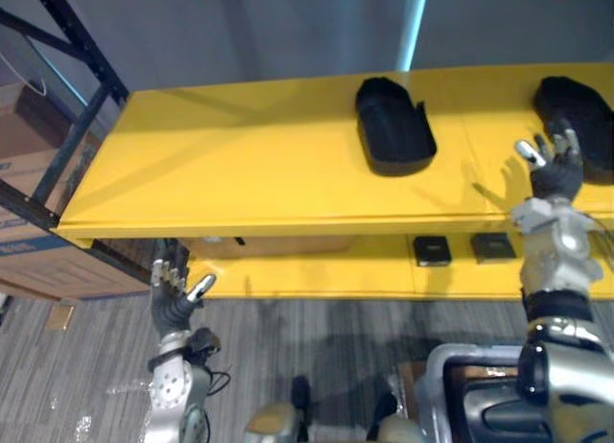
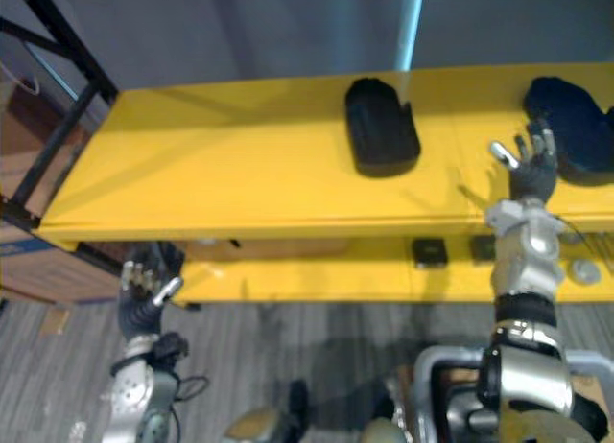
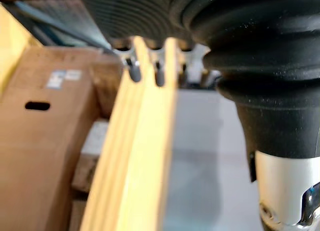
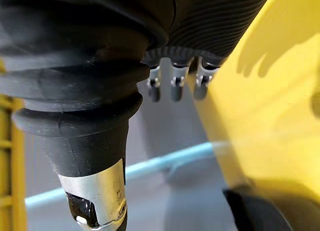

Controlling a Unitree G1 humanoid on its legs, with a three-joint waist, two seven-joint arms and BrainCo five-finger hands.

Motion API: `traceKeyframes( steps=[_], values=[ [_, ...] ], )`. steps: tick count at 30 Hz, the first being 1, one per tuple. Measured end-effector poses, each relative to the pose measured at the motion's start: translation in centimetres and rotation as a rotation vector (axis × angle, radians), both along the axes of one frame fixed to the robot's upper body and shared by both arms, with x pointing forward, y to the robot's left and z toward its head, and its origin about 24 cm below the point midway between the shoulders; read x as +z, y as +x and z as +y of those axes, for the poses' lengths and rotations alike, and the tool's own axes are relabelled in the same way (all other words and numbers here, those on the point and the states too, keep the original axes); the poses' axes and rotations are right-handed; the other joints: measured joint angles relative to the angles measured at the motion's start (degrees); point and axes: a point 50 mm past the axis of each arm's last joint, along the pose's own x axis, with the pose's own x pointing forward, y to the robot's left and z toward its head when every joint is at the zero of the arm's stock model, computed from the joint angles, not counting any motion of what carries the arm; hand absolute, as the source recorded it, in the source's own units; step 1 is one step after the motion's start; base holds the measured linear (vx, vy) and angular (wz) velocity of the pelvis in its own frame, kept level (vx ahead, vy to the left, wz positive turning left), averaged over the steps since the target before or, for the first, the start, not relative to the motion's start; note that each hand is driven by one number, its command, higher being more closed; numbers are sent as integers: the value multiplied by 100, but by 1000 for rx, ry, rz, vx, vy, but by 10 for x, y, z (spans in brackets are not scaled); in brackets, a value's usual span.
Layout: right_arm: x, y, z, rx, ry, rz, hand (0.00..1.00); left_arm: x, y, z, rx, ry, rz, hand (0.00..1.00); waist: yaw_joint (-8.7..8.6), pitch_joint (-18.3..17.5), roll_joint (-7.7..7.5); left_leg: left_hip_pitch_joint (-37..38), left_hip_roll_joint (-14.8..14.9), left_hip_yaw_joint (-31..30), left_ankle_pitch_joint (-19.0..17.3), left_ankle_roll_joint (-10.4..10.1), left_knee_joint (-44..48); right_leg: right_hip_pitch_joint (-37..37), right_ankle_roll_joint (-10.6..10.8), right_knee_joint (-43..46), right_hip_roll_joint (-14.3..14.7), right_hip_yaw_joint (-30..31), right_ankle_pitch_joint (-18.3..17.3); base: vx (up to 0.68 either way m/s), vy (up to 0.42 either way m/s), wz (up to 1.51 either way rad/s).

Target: Walk over and take plastic housings, then place them on the shelf

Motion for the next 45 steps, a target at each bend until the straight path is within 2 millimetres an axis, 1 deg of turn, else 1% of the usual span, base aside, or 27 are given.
traceKeyframes(
  steps=[4, 6, 7, 8, 9, 11, 16, 18, 19, 21, 23, 24, 28, 33, 35, 38, 42, 45],
  values=[
    [4, 8, 8, 86, 4, 7, 0, -1, 1, -4, -27, -3, 0, 0, 96, 0, 2, -52, -3, -96, 51, -8, 3, -2, -8, 19, -1, -108, -9, 4, -15, 17],
    [4, 10, 12, 125, 15, 6, 0, -1, 1, -4, -28, -4, 0, 0, 115, 3, 7, -82, -11, -169, 85, -10, 3, -14, -14, 68, -16, -163, -47, 1, -12, 21],
    [4, 11, 13, 146, 25, 10, 0, -1, 1, -5, -27, -5, 1, 0, 126, 8, 17, -74, -19, -204, 92, -14, 3, -19, -14, 159, -42, -203, -107, -4, -15, 26],
    [5, 11, 14, 177, 60, -10, 0, -2, 0, -5, -28, -6, 3, 0, 108, 16, 31, -66, -44, -301, 100, -19, 2, -43, 5, 369, -112, -274, -253, -4, -13, 27],
    [5, 11, 14, 182, 67, -13, 0, -2, 0, -5, -29, -6, 2, 0, 104, 16, 32, -66, -49, -316, 102, -20, 2, -55, 8, 416, -125, -284, -277, -9, -13, 24],
    [7, 12, 17, 252, 125, -37, 0, -2, 0, -5, -32, -12, 4, 0, 116, 26, 48, -65, -85, -327, 104, -23, 2, -194, 21, 811, -247, -293, -486, -4, -14, 11],
    [5, 12, 21, 386, 176, -47, 0, -2, 0, -6, -57, -10, -1, 0, 87, 32, 59, -48, -173, -309, 88, -39, 1, -341, 53, 1340, -492, -345, -783, 8, -18, 10],
    [5, 11, 22, 426, 190, -45, 0, -2, 0, -7, -68, -9, -5, 0, 82, 40, 68, -16, -188, -229, 60, -25, 1, -345, 73, 1498, -577, -375, -881, 17, -21, 12],
    [5, 11, 23, 445, 194, -45, 0, -2, 1, -7, -70, -9, -5, 0, 86, 63, 78, 19, -182, -38, 49, -9, 6, -344, 85, 1620, -642, -377, -957, 14, -14, 7],
    [4, 11, 24, 458, 196, -42, 0, -2, 1, -7, -71, -8, -7, 0, 96, 99, 101, 19, -209, 33, 3, -1, 37, -373, 110, 1761, -736, -383, -1048, 25, -9, 6],
    [5, 11, 24, 457, 198, -43, 0, -2, 1, -7, -72, -8, -8, 0, 98, 131, 107, 14, -205, 139, -25, 23, 76, -382, 117, 1807, -767, -389, -1080, 33, -2, 4],
    [4, 10, 21, 429, 204, -40, 0, -2, 0, -8, -72, -11, -7, 0, 100, 165, 118, 19, -201, 289, -30, 12, 131, -386, 122, 1905, -833, -392, -1133, 0, 0, 0],
    [8, 8, 15, 360, 207, -61, 0, -2, 1, -10, -79, -13, -11, 0, 114, 167, 118, 9, -202, 316, -30, 21, 176, -394, 117, 1954, -852, -393, -1157, 48, -6, 3],
    [22, 1, 3, 223, 184, -167, 0, -2, 2, -19, -108, -35, -17, 0, 119, 171, 124, -92, -204, 344, -198, 6, 523, -394, 105, 2048, -907, -394, -1182, 27, 1, 2],
    [31, -4, -2, 170, 167, -238, 0, -3, 1, -21, -106, -46, -20, 0, 132, 171, 126, -110, -204, 353, -256, 18, 606, -391, 105, 2056, -917, -377, -1182, -2, 14, -5],
    [39, -11, -3, 145, 125, -315, 0, -3, 1, -22, -105, -53, -20, 0, 135, 171, 128, -179, -204, 378, -339, 30, 744, -392, 107, 2047, -923, -363, -1182, -22, 13, -2],
    [35, -14, -4, 133, 122, -317, 0, -3, 1, -22, -104, -53, -18, 0, 151, 175, 135, -198, -202, 506, -452, 49, 821, -393, 143, 2035, -931, -264, -1202, -54, 32, -13],
    [28, -18, -6, 111, 122, -287, 0, -1, 1, -22, -105, -53, -30, 0, 123, 173, 143, -243, -201, 525, -515, 81, 896, -415, 150, 2017, -938, -251, -1199, -14, 15, -4]
  ],
)
